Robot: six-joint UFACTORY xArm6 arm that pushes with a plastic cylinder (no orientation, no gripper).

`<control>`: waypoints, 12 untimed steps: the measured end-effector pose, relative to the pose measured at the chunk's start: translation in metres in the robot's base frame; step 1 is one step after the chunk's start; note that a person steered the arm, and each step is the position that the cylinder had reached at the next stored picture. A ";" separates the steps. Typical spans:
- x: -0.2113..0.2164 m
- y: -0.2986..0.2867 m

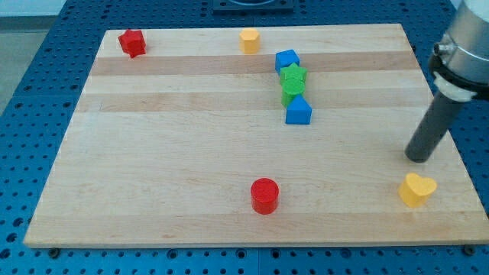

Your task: Move the yellow heart parallel to the left of the blue triangle

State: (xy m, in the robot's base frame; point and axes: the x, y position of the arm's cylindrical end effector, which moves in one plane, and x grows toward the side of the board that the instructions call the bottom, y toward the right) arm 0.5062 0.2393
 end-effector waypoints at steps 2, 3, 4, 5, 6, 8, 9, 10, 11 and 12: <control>0.032 0.016; 0.051 0.016; 0.062 0.016; 0.063 0.004; 0.063 -0.018; 0.054 -0.058; 0.042 -0.072; 0.041 -0.098; 0.042 -0.126; 0.046 -0.145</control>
State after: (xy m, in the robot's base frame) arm 0.5527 0.0941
